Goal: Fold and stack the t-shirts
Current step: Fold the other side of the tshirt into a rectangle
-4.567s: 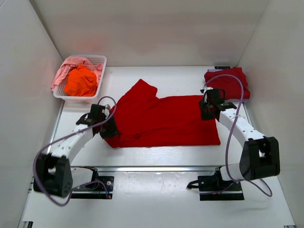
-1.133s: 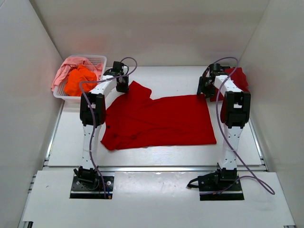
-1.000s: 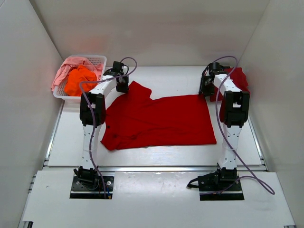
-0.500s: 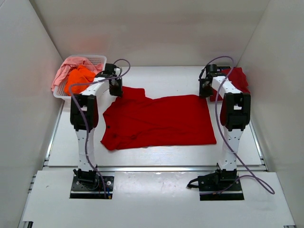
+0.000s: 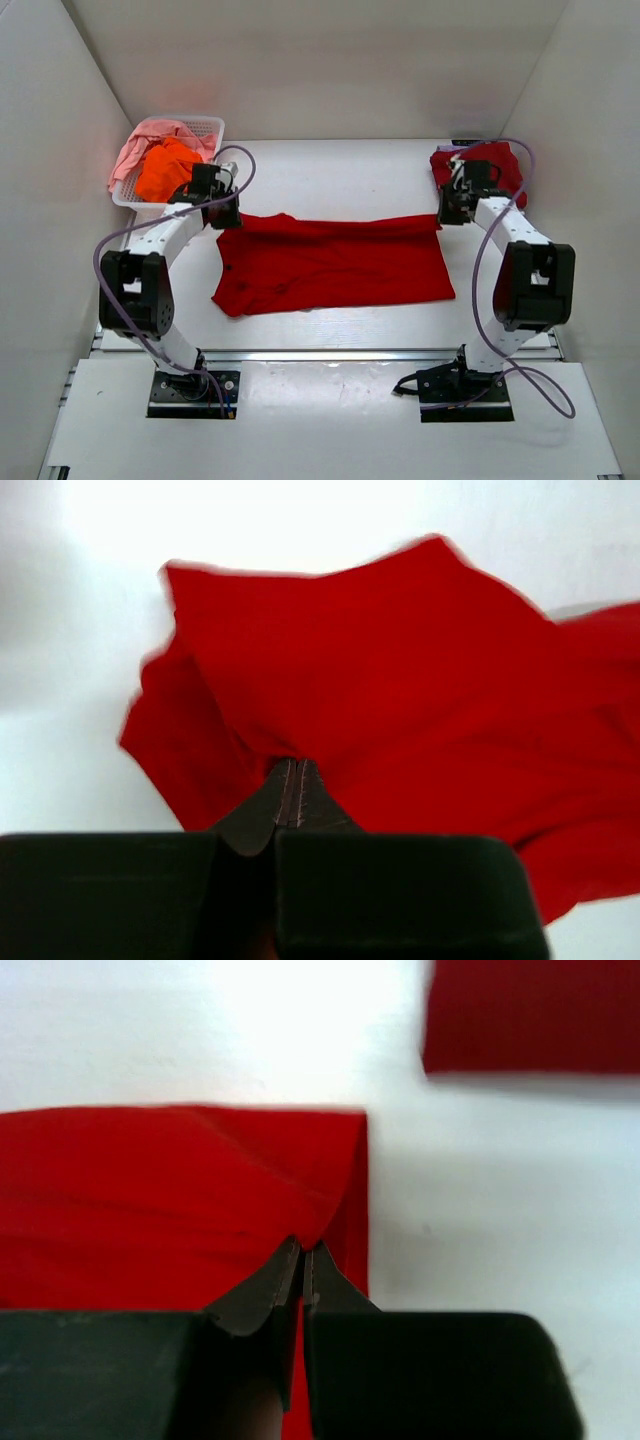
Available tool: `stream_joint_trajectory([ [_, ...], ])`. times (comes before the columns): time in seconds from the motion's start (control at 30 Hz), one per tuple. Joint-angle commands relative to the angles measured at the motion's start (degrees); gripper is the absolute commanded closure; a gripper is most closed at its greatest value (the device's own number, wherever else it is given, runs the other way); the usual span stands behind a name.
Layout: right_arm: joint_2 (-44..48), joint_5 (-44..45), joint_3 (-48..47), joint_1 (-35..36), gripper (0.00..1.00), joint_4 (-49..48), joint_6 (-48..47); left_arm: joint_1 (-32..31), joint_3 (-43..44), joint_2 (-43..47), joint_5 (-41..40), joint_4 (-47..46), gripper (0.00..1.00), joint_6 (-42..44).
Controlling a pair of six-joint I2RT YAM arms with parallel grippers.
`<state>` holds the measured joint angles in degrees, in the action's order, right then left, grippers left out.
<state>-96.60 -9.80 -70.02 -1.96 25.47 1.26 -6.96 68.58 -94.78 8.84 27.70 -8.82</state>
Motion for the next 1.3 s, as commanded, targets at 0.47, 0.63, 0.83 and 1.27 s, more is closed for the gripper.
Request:
stream_joint_trajectory([
  [0.47, 7.0, -8.8, 13.9, -5.7, 1.00, -6.2, -0.6, -0.6, -17.4, 17.8, -2.1, 0.9, 1.00, -0.1],
  [0.63, 8.7, -8.3, 17.7, -6.0, 0.99, -5.4, 0.3, -0.7, -20.6, 20.5, -3.0, 1.2, 1.00, -0.2],
  [0.83, 10.1, -1.6, 18.1, -5.8, 0.75, 0.2, 2.3, -0.2, -23.6, 23.7, -3.6, 2.9, 0.59, -3.0],
  [1.27, 9.1, 0.1, 8.4, 5.2, 1.00, -1.1, -2.8, -5.5, -22.5, 22.1, -6.3, -2.5, 0.52, -9.1],
])
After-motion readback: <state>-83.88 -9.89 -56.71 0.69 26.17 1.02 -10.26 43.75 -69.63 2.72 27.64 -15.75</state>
